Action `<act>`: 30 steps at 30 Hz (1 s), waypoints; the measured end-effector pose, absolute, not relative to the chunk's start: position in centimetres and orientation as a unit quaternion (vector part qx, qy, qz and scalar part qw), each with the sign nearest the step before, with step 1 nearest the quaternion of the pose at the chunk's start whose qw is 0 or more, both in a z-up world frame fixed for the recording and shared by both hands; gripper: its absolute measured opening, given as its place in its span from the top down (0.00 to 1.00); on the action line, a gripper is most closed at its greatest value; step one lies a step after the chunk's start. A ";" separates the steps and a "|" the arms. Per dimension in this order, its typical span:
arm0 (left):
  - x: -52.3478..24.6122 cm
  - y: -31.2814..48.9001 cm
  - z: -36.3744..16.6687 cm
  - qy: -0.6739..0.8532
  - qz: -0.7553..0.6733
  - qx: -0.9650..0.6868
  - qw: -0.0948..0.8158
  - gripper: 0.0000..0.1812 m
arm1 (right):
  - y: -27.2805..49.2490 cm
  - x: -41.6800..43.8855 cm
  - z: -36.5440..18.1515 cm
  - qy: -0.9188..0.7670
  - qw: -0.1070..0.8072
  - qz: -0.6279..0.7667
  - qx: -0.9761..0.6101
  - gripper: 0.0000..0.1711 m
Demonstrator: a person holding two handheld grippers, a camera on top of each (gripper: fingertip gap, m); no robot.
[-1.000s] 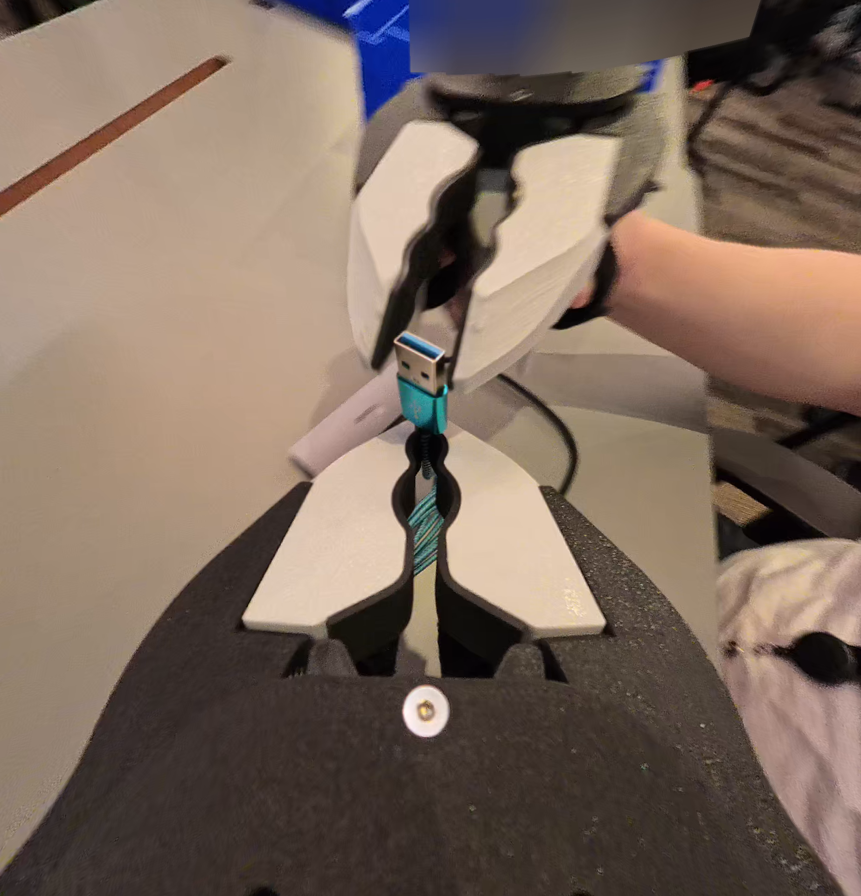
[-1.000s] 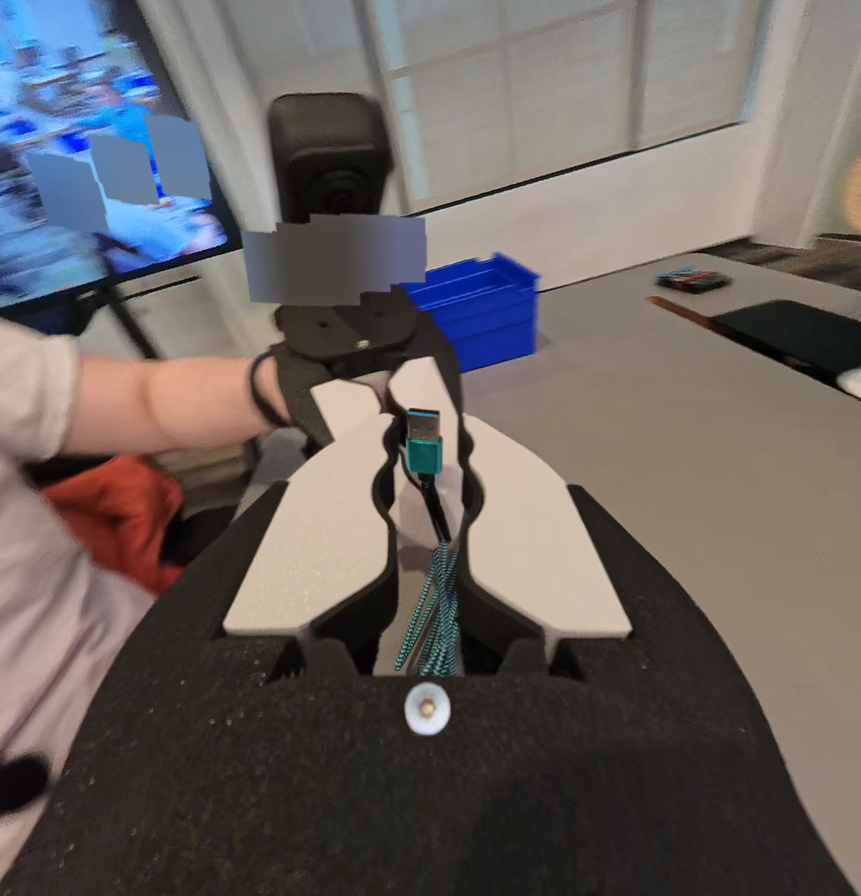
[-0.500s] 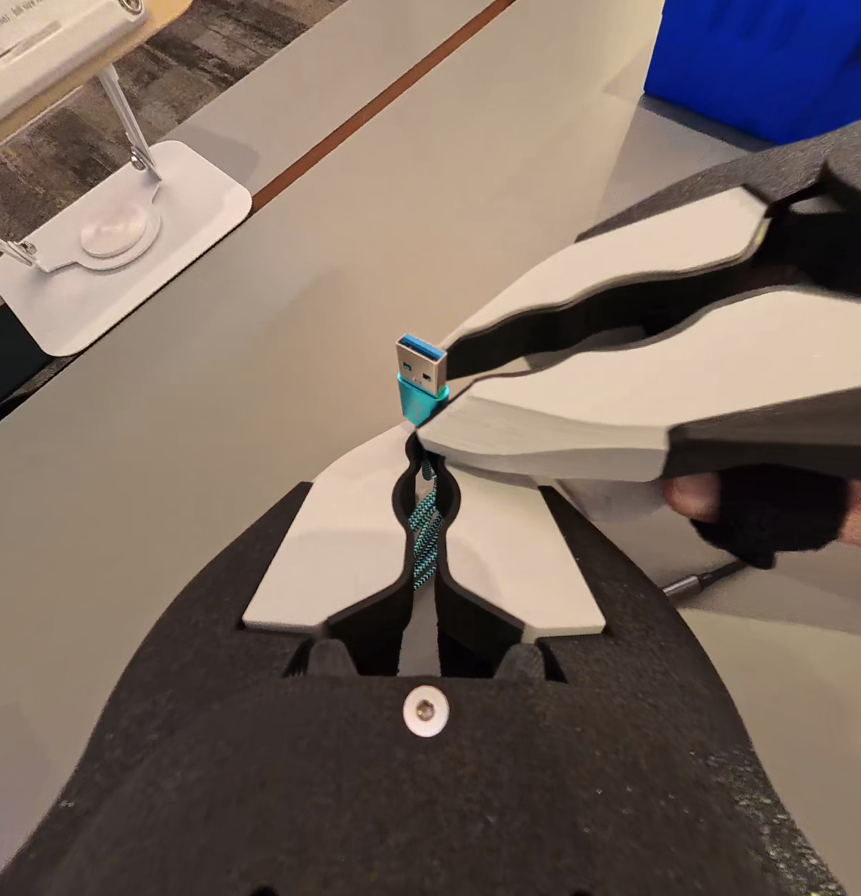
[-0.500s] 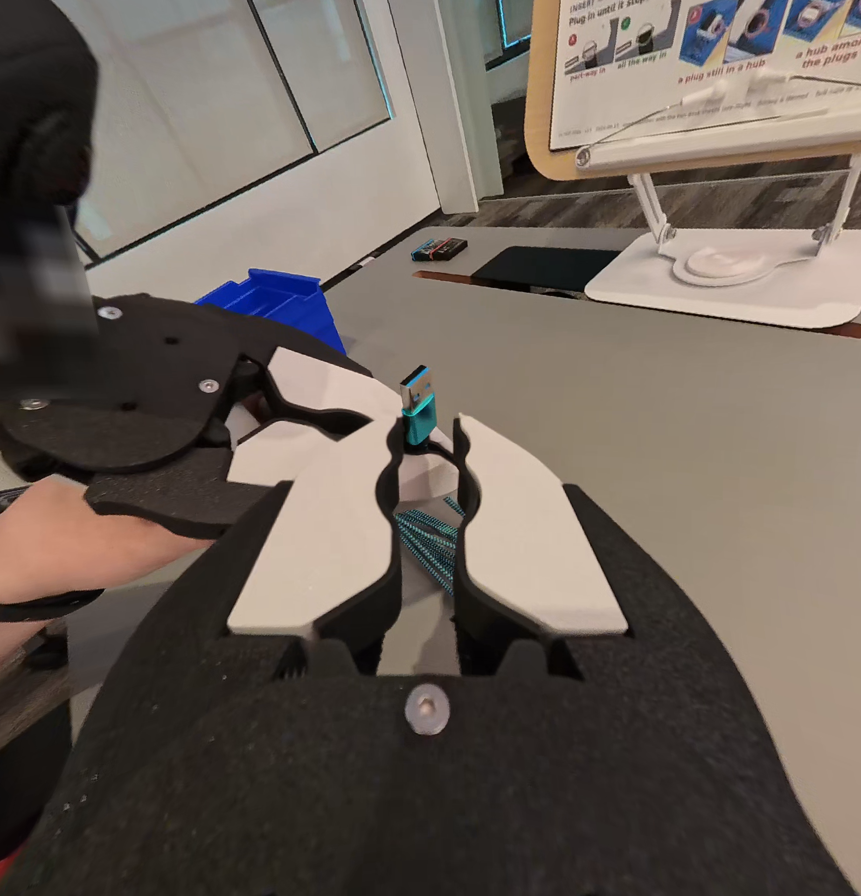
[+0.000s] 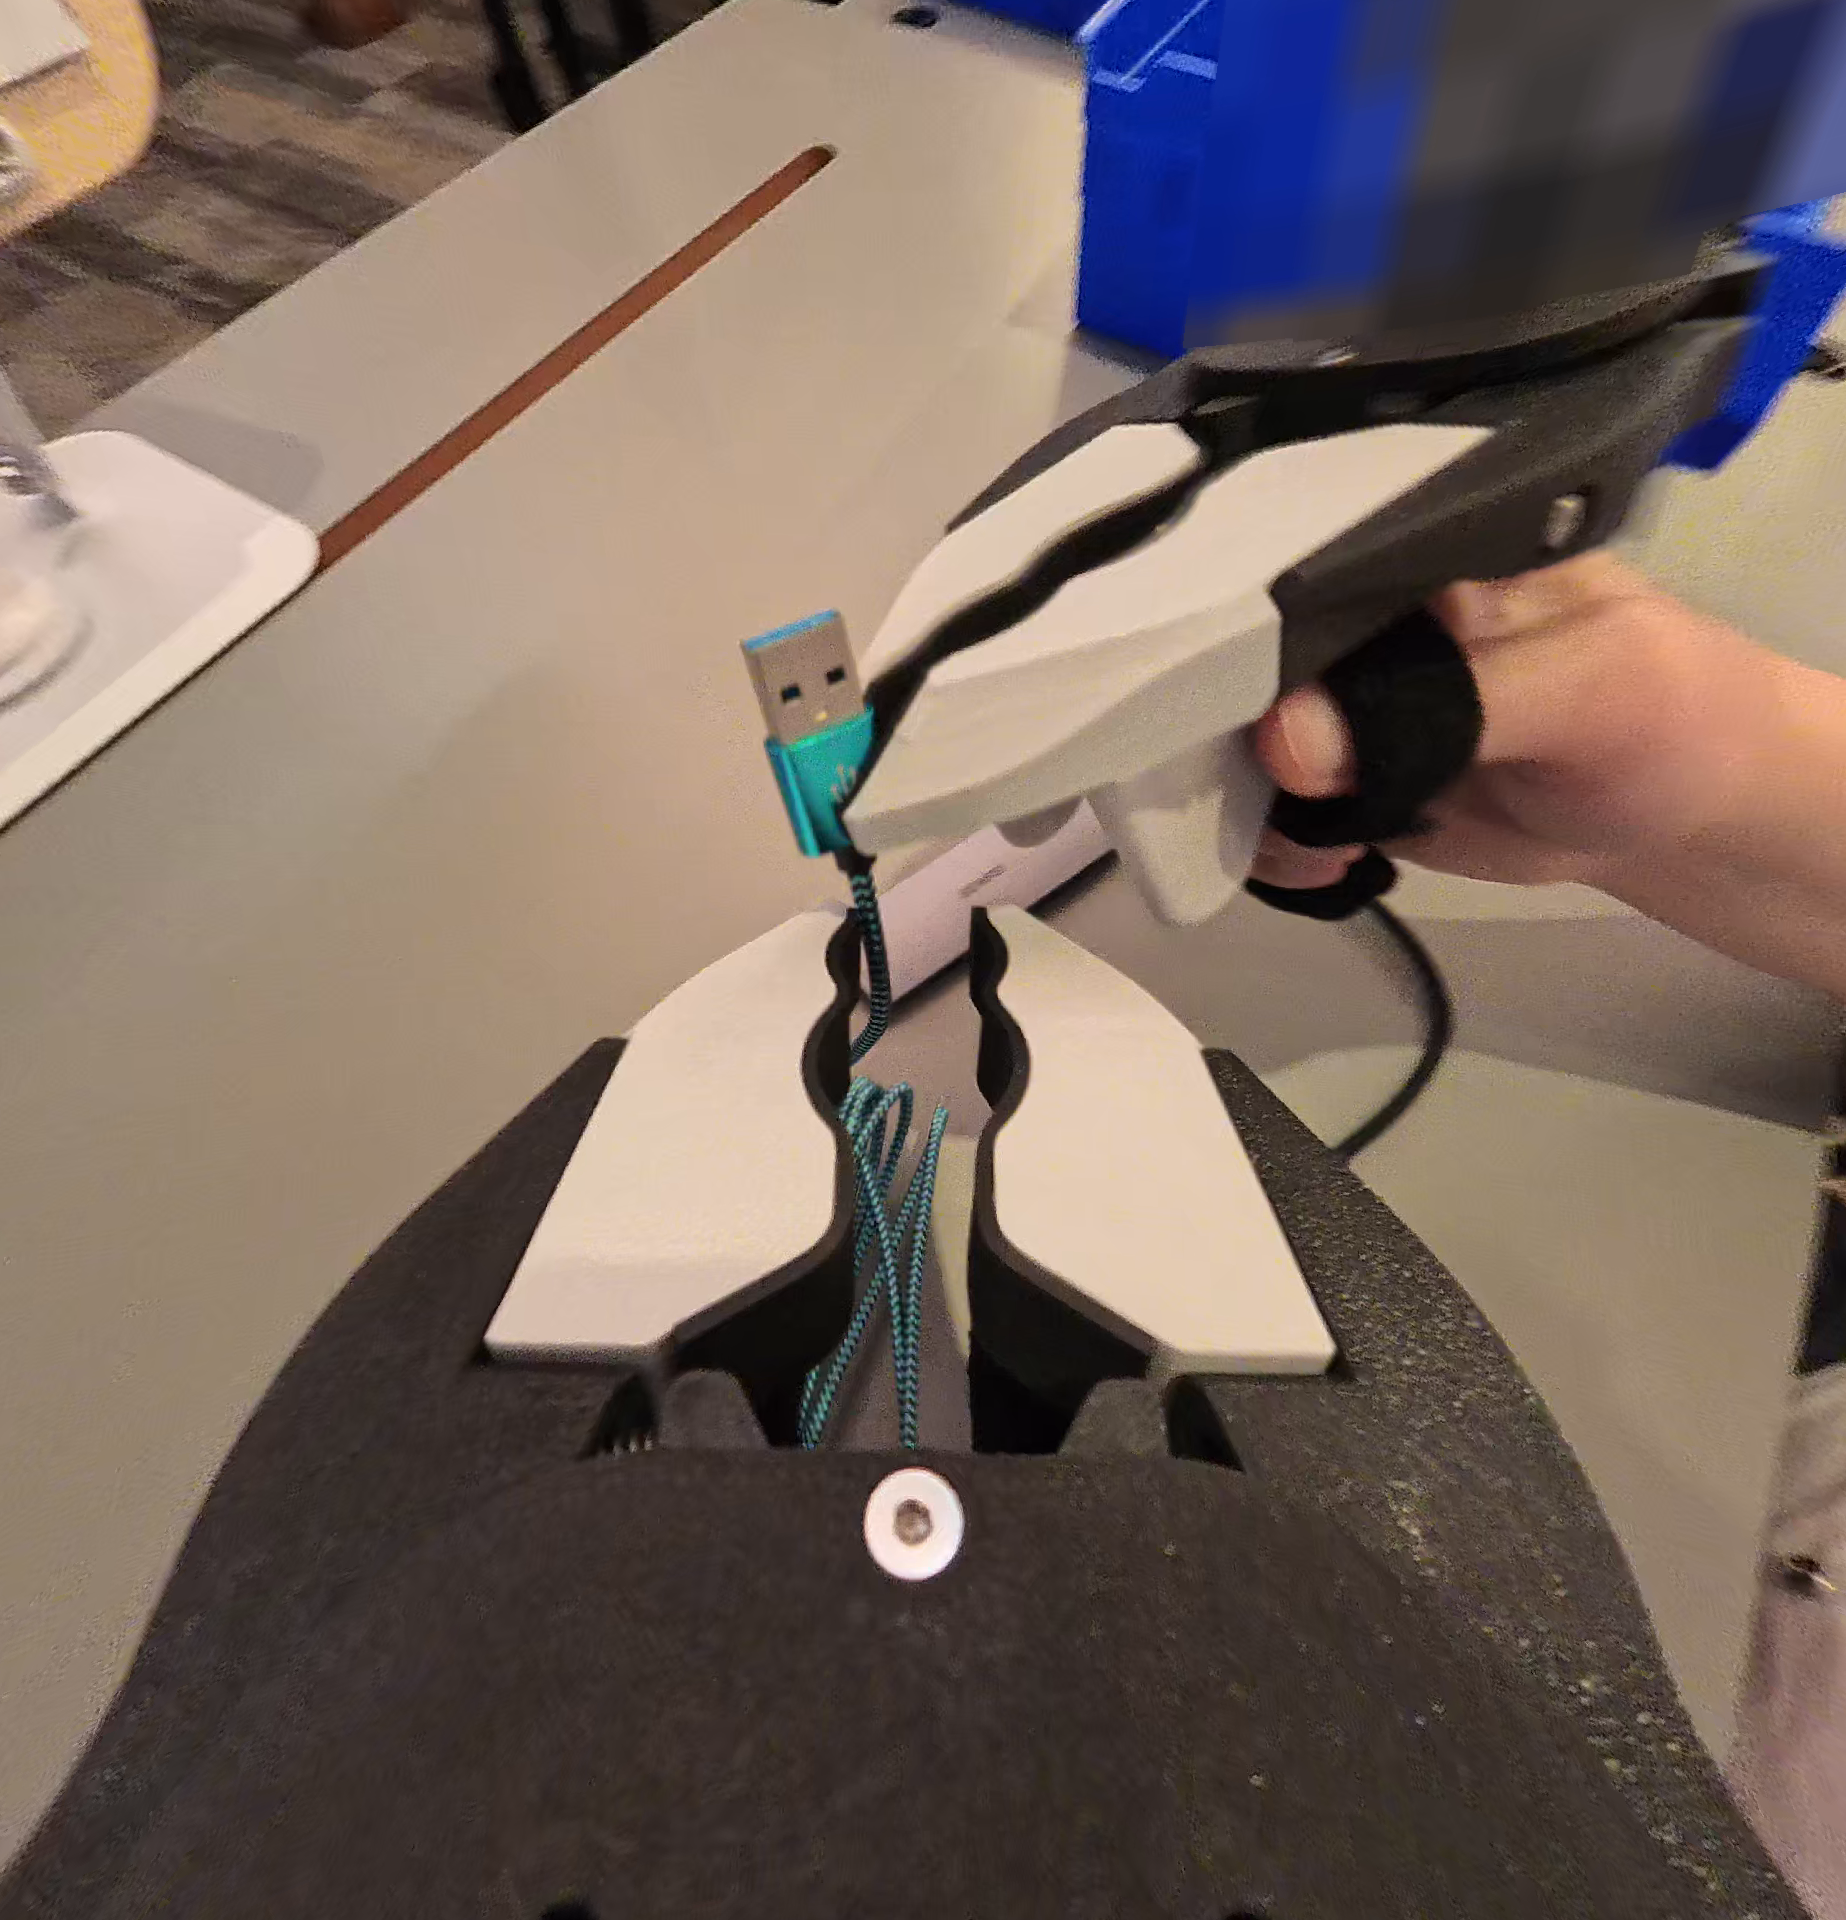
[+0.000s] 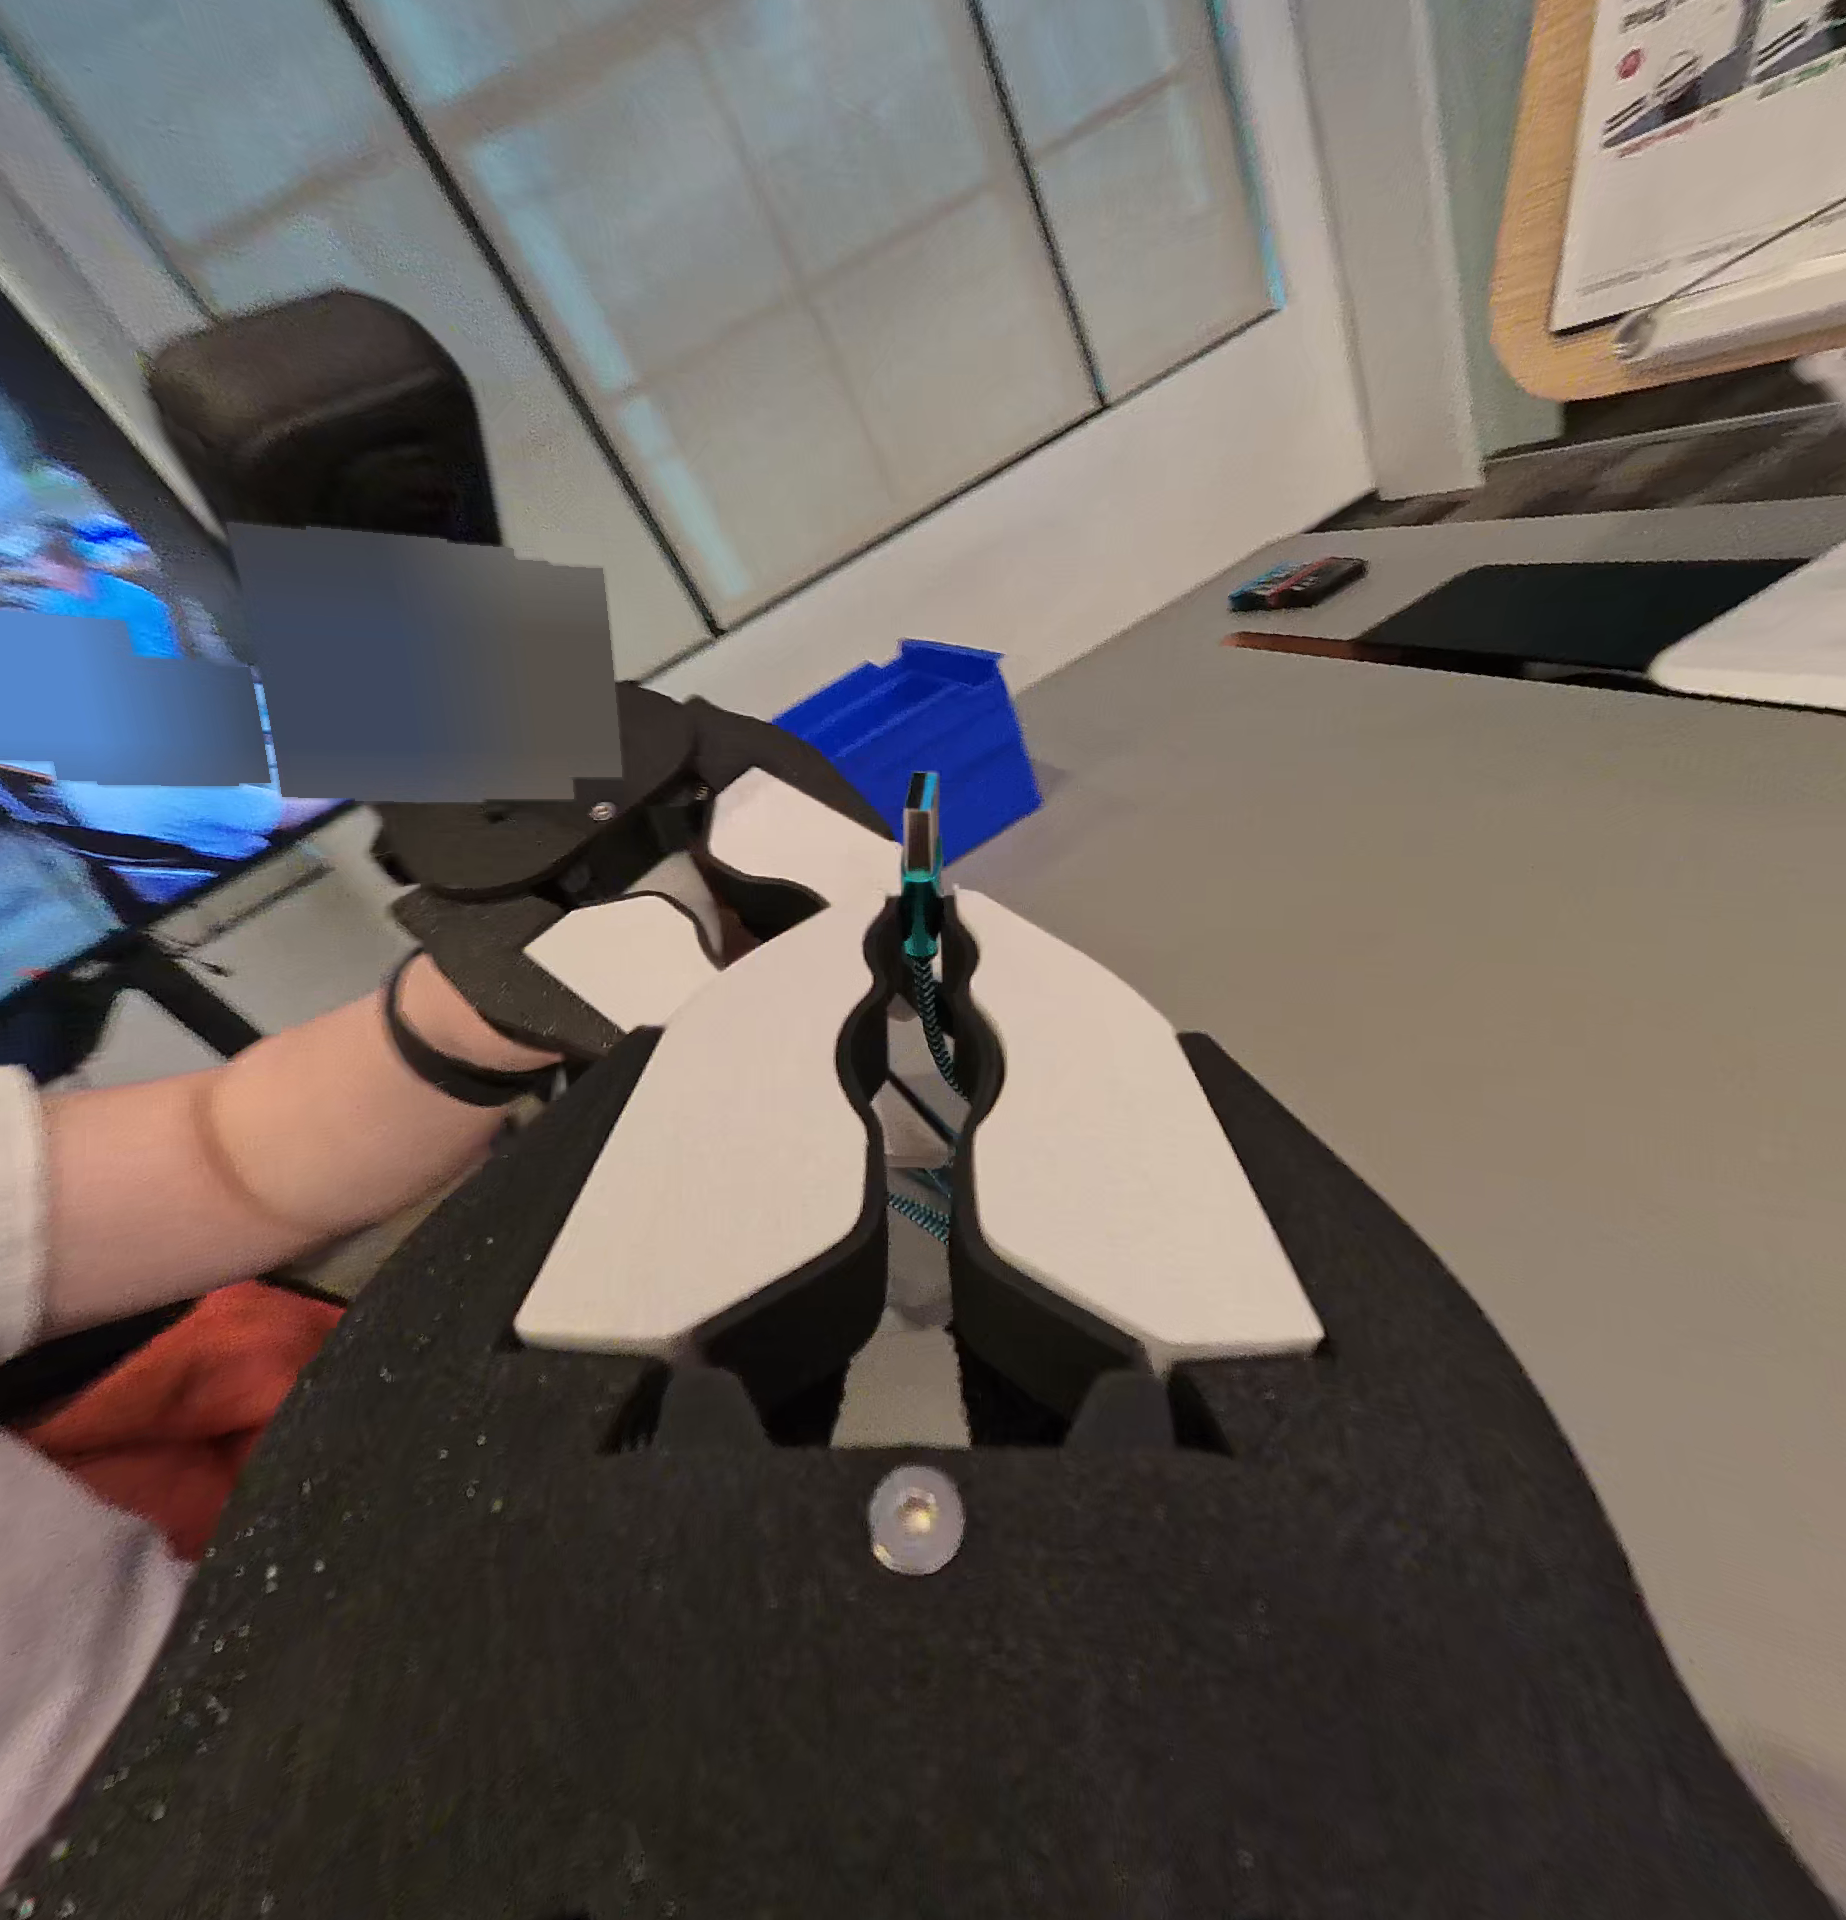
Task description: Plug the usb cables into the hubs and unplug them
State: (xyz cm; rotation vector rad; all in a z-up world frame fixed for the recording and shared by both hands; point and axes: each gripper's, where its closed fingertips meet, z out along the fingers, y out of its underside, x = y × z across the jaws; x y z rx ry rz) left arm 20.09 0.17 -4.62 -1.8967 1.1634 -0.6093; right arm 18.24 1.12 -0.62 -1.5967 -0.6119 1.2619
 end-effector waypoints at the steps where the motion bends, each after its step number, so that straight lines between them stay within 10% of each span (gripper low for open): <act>1: 20.2 -0.2 -4.4 0.463 -0.267 -0.746 0.399 0.89 | 1.0 18.4 -0.4 -0.252 0.479 0.538 -0.646 0.96; 30: 20.9 2.9 -2.1 0.330 -0.073 -0.785 0.519 0.95 | 2.0 19.9 0.5 -0.181 0.536 0.535 -0.628 0.96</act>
